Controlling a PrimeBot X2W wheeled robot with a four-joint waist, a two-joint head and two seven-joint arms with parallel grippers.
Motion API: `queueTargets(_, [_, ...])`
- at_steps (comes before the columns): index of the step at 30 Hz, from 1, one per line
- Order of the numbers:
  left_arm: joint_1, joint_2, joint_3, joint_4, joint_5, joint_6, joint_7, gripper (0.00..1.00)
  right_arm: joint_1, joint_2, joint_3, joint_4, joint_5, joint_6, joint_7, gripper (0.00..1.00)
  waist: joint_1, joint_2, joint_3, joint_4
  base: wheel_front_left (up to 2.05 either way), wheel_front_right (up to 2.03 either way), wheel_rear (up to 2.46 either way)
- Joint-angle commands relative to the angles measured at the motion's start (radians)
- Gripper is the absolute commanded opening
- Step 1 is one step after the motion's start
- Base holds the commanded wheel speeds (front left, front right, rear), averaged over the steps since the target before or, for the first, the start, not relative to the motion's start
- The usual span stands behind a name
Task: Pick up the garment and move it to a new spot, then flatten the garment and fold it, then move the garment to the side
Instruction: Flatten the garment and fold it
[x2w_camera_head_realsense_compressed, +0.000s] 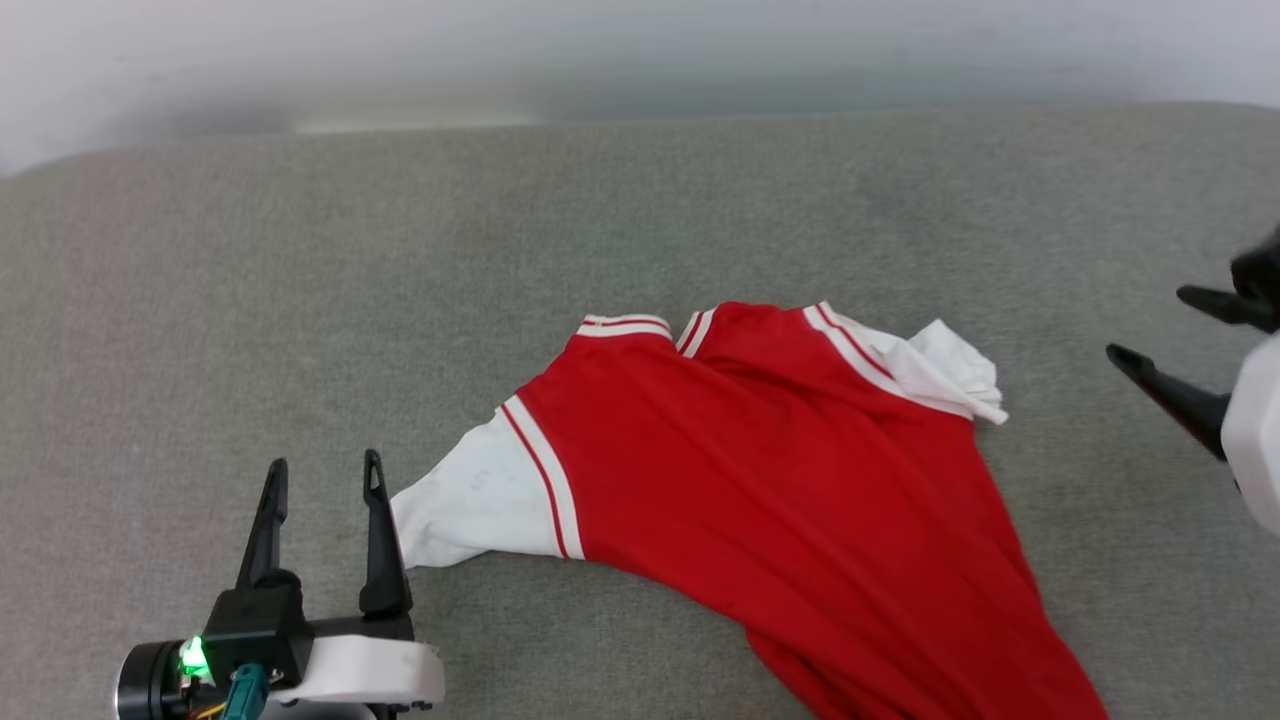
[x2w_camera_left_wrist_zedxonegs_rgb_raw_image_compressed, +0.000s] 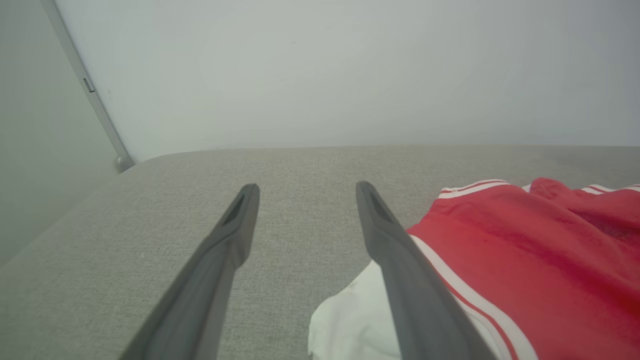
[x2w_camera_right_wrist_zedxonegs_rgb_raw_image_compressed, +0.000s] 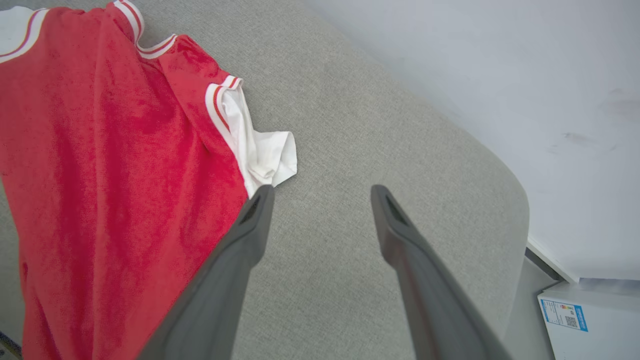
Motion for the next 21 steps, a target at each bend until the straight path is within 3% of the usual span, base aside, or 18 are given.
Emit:
queueTargets(1, [-0.027, -0.006, -0.004, -0.003, 0.008, -0.008, -0.002, 1.0, -0.084, 0.005, 0.049, 0.033, 0.011, -0.001, 0.066, 1.0, 0.0, 0.0, 0.047, 0.032, 0.0, 0.0, 0.0])
queueTargets(9, [-0.104, -0.034, -0.008, -0.008, 0.022, -0.035, -0.002, 1.0, -0.398, 0.088, 0.272, 0.24, 0.041, -0.001, 0.245, 1.0, 0.0, 0.0, 0.156, 0.091, 0.0, 0.0, 0.0])
queueTargets(15, [-0.148, -0.052, -0.008, -0.008, 0.027, -0.051, -0.002, 1.0, -0.5, 0.162, 0.396, 0.428, 0.049, -0.001, 0.218, 1.0, 0.0, 0.0, 0.224, 0.128, 0.0, 0.0, 0.0])
queueTargets(21, [-0.173, -0.064, -0.006, -0.009, 0.033, -0.059, -0.003, 1.0, -0.48, 0.197, 0.499, 0.567, 0.08, -0.001, 0.178, 1.0, 0.0, 0.0, 0.261, 0.145, 0.0, 0.0, 0.0])
